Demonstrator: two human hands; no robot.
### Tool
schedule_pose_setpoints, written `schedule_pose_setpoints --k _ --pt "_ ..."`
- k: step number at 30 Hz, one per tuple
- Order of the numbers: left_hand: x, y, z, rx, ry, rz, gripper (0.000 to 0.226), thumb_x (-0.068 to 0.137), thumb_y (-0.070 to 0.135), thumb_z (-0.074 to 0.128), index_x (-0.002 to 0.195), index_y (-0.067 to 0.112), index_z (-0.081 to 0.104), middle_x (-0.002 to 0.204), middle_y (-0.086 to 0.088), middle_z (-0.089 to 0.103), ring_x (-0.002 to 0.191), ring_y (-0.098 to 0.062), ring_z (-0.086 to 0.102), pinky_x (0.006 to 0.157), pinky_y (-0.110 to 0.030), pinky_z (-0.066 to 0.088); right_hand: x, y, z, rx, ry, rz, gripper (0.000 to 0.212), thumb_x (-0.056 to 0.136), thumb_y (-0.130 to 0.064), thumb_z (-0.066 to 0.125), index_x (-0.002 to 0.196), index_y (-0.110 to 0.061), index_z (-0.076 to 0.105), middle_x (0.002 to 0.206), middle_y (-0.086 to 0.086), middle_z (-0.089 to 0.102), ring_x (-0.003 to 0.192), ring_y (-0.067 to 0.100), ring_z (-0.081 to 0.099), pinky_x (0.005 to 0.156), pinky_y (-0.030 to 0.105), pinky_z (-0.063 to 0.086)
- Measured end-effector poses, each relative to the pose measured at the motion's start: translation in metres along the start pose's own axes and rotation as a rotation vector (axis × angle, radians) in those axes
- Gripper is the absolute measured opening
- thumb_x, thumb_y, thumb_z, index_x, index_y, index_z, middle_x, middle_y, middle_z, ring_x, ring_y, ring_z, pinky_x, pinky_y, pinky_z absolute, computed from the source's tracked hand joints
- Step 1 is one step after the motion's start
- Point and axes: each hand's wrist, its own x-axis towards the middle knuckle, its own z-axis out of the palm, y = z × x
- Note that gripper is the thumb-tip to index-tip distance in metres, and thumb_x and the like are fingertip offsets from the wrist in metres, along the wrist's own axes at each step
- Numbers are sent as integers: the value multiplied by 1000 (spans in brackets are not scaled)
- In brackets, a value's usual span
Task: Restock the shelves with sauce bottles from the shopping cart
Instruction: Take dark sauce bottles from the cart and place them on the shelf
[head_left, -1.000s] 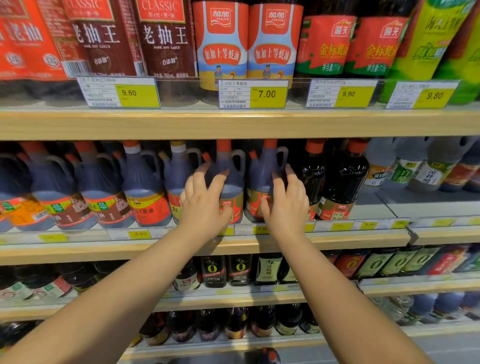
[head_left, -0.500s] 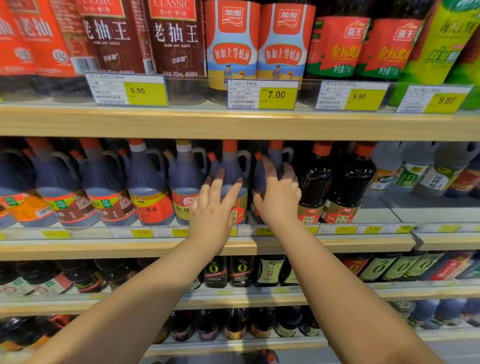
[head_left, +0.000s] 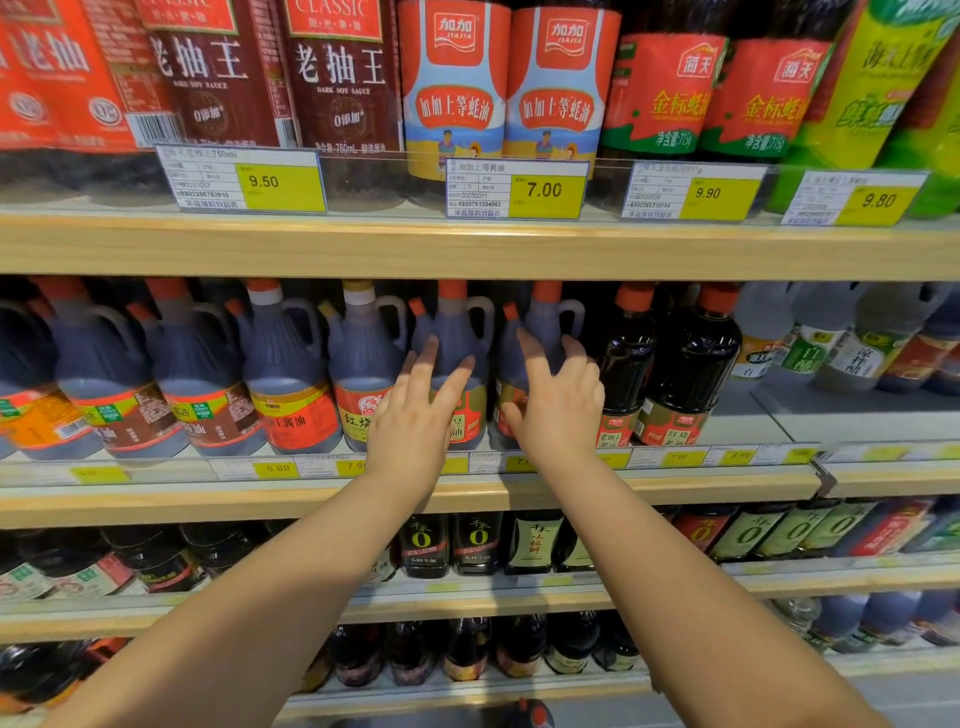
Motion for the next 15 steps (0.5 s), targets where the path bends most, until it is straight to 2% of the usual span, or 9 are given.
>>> schedule_pose_setpoints --k 2,6,9,12,15 --pt "2 0 1 1 8 2 91 62 9 82 140 27 39 146 -17 38 123 -37 52 82 -43 54 -1 3 -1 -23 -23 -10 83 75 -34 75 146 -33 31 140 23 37 117 37 43 97 44 37" --pt "4 0 1 22 17 9 90 58 6 84 137 24 44 145 -20 40 123 -39 51 85 -46 52 1 2 3 -42 -2 -1 81 65 -35 82 138 -29 45 130 25 48 107 38 52 89 45 42" --pt "4 2 -1 39 -11 -14 91 54 4 84 135 23 47 144 -20 41 121 -39 53 84 -45 53 1 3 3 -22 -26 -12 78 70 -34 78 140 -29 43 134 24 44 111 38 49 92 45 40" --pt "1 5 -8 20 -69 -22 89 64 4 77 142 23 38 151 -19 29 131 -38 41 93 -46 47 2 5 -2 -6 -45 -26 76 74 -33 75 142 -29 40 139 23 40 115 38 47 96 44 38" --pt "-6 8 -22 2 -194 -13 85 79 16 65 149 28 18 158 -13 8 142 -32 23 105 -43 36 -5 6 -13 -2 -125 -56 78 79 -35 70 146 -28 31 146 22 30 125 37 39 102 44 34"
